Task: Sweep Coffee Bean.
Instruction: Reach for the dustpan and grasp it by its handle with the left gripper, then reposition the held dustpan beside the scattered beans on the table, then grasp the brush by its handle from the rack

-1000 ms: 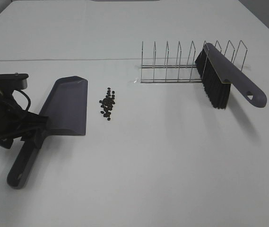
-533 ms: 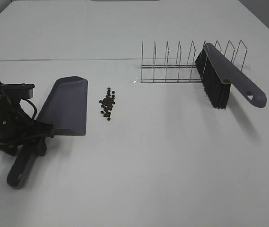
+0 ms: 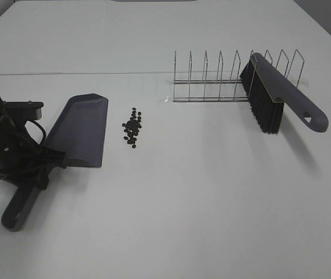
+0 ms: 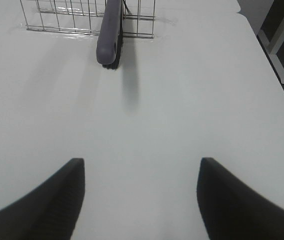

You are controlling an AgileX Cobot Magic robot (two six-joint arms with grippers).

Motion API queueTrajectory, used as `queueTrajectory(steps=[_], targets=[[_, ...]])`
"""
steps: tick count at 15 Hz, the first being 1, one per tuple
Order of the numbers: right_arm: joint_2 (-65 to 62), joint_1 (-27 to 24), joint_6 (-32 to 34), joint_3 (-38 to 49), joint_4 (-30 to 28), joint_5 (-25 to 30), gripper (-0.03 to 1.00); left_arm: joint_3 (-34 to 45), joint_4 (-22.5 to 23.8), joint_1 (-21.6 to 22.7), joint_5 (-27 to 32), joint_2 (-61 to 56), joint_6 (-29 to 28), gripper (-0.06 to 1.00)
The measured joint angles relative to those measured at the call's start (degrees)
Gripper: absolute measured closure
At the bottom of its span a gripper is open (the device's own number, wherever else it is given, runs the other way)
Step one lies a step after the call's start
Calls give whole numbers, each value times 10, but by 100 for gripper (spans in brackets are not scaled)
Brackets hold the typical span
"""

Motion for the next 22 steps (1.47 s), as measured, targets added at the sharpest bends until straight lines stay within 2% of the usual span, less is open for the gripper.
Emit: queueTrajectory(steps=[4, 10, 13, 14, 18, 20, 22], targets=[[0, 0, 0, 0, 0, 0, 35, -1, 0, 0, 2, 0, -41, 59], [0, 0, 0, 0, 0, 0, 35, 2, 3, 0, 36, -74, -45, 59], [11, 0, 0, -5, 0, -7, 35, 2, 26, 0, 56, -122, -46, 59], [61, 0, 0, -17, 0, -60, 35, 2, 30, 0, 57, -127, -48, 59], [218, 0, 0, -43, 3, -164, 35, 2, 30, 0, 61, -127, -49, 59], [332, 0, 0, -79, 8, -203, 35, 2, 30, 0, 62, -127, -49, 59], [414, 0, 0, -124, 14, -214, 35, 2, 30, 0, 62, -127, -49, 59]])
